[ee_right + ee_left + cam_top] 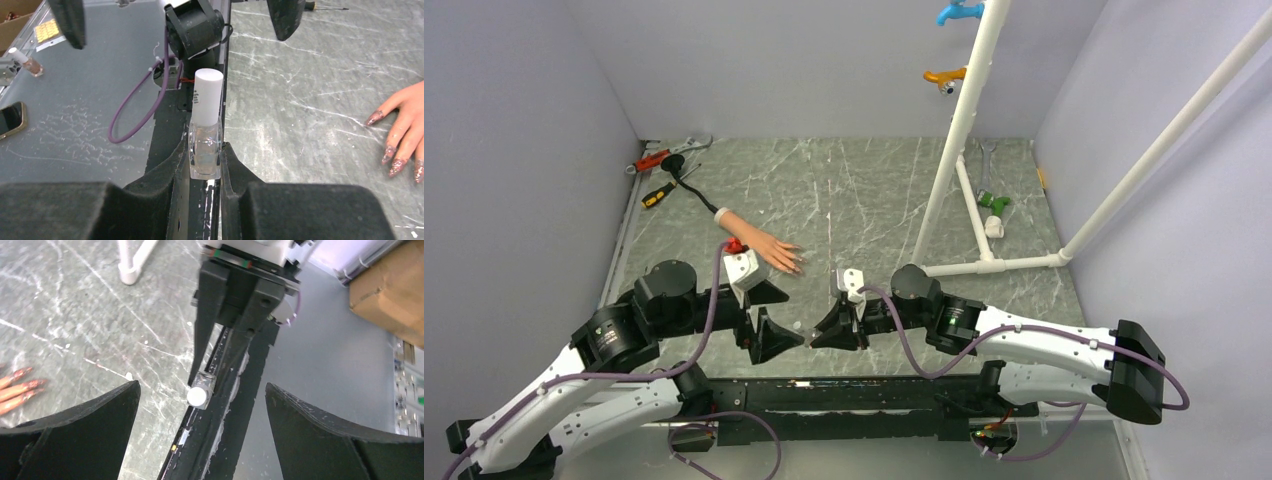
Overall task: Paint the nails
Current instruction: Screw the nail polish bottle.
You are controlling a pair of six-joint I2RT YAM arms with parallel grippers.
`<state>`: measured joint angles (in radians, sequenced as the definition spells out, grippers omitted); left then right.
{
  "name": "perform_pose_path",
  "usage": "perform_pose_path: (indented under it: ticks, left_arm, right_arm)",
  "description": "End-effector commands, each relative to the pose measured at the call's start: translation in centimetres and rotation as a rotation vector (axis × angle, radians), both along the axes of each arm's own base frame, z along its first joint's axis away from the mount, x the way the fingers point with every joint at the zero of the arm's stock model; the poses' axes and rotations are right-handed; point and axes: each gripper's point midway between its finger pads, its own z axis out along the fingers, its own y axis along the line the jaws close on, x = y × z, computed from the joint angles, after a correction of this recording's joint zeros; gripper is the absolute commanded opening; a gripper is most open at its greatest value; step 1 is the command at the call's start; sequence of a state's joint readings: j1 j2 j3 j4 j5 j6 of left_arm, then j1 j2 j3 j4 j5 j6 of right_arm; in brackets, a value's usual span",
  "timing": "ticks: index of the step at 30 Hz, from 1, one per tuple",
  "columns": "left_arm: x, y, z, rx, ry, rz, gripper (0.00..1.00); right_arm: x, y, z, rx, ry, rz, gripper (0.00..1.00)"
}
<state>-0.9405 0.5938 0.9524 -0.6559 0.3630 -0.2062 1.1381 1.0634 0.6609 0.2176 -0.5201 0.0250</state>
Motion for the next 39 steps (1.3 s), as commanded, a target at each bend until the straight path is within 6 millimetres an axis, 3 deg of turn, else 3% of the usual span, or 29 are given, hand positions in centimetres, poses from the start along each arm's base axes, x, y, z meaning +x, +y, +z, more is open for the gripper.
perform_pose_path:
  ticks: [1, 6, 13, 24, 34, 39]
  left_arm:
    - [2.8, 0.5, 0.5, -0.041, 0.056, 0.214, 0.99]
    - [4.6, 1.8, -1.0, 0.055, 0.127, 0.375, 0.99]
    - [4.4, 2.4, -1.3, 0.088, 0.216, 0.43, 0.92]
    - [4.5, 1.5, -1.5, 0.089, 0.26, 0.429, 0.87]
    - [4.9, -0.5, -2.6, 0.097, 0.293, 0.386, 0.62]
    - [5.0, -1.0, -3.0, 0.107, 0.304, 0.38, 0.57]
  right_arm:
    - [1.4, 0.2, 2.9, 0.092, -0.067, -0.064, 0.0]
    - [3.4, 0.5, 2.7, 0.076, -0.073, -0.168, 0.0]
    - [5.6, 0.9, 2.1, 0.046, -0.067, -0.282, 0.0]
    - [5.5, 1.2, 1.9, 0.037, -0.062, -0.273, 0.0]
    - [5.3, 0.9, 2.0, 0.044, -0.069, -0.271, 0.0]
    - [5.3, 0.7, 2.2, 0.051, -0.073, -0.272, 0.0]
